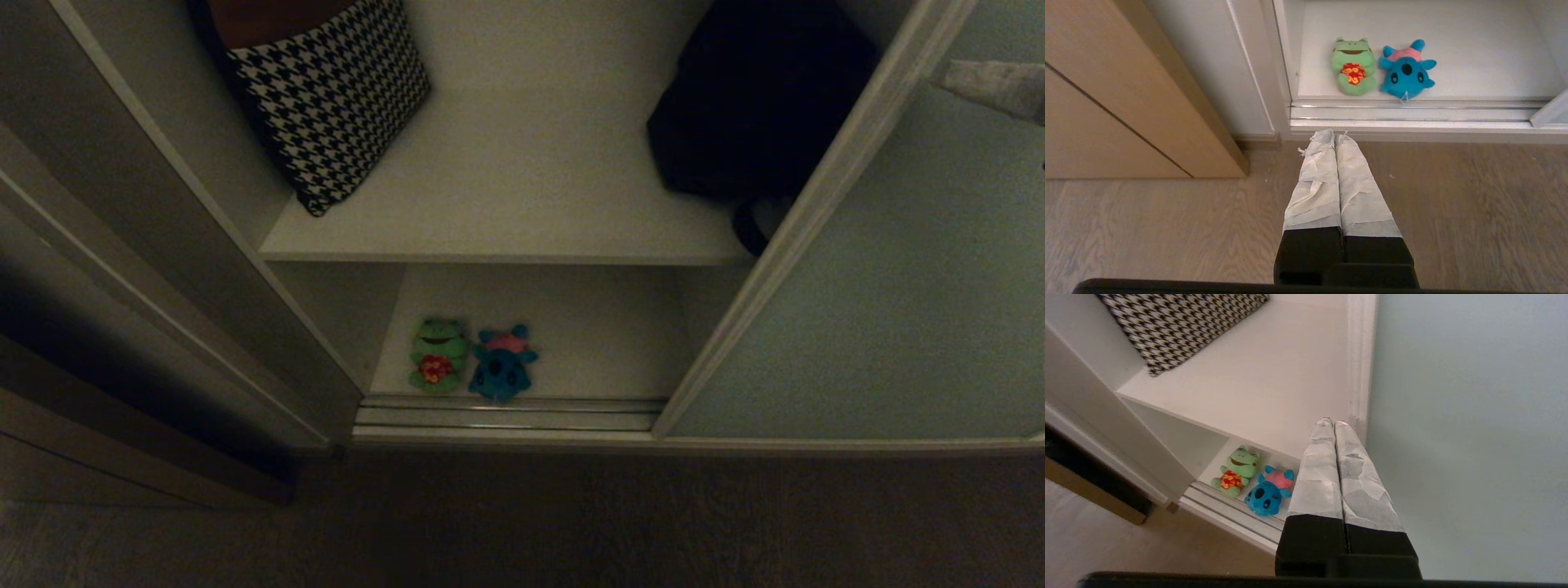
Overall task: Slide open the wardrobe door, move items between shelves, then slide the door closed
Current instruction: Close the door
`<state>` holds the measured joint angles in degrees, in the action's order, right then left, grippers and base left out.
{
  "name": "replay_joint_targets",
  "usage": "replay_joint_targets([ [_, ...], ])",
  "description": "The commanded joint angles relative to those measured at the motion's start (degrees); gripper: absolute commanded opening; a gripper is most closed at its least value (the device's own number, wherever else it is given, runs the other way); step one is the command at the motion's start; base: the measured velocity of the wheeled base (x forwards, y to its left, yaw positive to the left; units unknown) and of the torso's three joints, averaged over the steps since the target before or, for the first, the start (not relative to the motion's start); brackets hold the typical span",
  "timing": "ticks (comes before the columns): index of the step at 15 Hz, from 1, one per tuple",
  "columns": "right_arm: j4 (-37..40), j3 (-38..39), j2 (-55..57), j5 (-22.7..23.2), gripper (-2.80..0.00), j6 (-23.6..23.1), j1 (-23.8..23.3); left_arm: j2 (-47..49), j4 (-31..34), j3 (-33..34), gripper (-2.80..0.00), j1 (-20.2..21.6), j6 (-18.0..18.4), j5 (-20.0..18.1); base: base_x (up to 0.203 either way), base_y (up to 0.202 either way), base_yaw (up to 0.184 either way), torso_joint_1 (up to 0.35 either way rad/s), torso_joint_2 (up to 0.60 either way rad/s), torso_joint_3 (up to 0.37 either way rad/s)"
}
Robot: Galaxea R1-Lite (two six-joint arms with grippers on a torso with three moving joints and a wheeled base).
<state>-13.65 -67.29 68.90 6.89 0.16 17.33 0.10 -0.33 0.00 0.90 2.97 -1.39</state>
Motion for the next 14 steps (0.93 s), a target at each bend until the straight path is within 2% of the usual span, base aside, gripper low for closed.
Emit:
replay_joint_targets([
  [1,-0.27,-0.37,1.81,0.19,-2.8,0.13,-1.91,0.08,-0.02,0.0,-2.8,0.06,0.01,-0.02,0.0,0.0,0.0,0.0,0.0,0.0],
  [2,-0.31,-0.59,1.77,0.37,-2.8,0.33,-3.54,0.08,-0.02,0.0,-2.8,0.06,0.01,-0.02,0.0,0.0,0.0,0.0,0.0,0.0],
  [5,-0.37,-0.65,1.63,0.41,-2.8,0.37,-4.41,0.08,-0.02,0.0,-2.8,-0.02,0.01,-0.02,0.0,0.0,0.0,0.0,0.0,0.0],
  [14,-0.5,-2.32,4.48,0.32,-2.8,0.37,-3.97,0.08,-0.02,0.0,-2.8,-0.02,0.01,-0.02,0.0,0.0,0.0,0.0,0.0,0.0],
])
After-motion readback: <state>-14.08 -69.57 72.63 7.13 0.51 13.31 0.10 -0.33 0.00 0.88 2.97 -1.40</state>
